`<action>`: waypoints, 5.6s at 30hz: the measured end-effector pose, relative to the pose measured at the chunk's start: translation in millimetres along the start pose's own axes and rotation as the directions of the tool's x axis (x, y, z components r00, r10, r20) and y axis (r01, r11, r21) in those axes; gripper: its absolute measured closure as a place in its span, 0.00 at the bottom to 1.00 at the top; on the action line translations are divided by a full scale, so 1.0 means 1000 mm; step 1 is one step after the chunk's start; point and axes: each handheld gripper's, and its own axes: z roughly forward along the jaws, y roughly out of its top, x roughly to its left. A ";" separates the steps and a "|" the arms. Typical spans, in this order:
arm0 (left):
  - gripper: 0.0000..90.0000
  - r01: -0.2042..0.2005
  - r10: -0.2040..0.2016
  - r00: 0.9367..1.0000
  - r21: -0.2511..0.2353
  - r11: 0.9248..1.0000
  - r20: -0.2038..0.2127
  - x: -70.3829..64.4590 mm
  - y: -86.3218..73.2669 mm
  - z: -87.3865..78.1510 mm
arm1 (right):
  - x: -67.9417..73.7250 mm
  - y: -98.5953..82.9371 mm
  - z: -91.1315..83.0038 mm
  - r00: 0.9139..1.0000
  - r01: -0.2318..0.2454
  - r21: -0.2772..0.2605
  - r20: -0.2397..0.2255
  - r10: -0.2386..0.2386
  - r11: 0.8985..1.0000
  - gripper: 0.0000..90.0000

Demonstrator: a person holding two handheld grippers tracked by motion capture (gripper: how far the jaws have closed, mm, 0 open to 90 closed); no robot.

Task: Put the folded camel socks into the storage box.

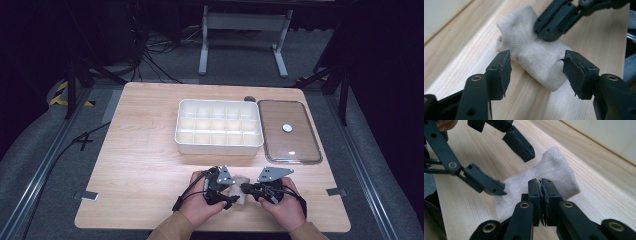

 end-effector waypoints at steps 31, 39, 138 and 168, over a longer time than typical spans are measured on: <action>0.44 -0.042 0.042 0.998 0.013 0.999 -0.036 -0.002 0.001 0.008 | -0.006 0.006 -0.004 0.991 -0.117 -0.045 0.065 0.120 0.992 0.56; 0.43 -0.044 0.045 0.997 0.019 0.999 -0.061 -0.004 -0.001 0.006 | -0.010 0.005 0.010 0.987 -0.149 -0.013 0.055 0.149 0.989 0.51; 0.38 0.175 -0.185 0.969 -0.077 0.982 -0.161 0.045 -0.040 -0.066 | -0.066 0.090 -0.043 0.995 -0.017 -0.104 0.095 0.027 0.994 0.82; 0.38 0.197 -0.209 0.959 -0.081 0.977 -0.189 0.052 -0.048 -0.079 | -0.121 0.101 -0.012 0.959 0.023 -0.075 0.284 -0.001 0.997 0.81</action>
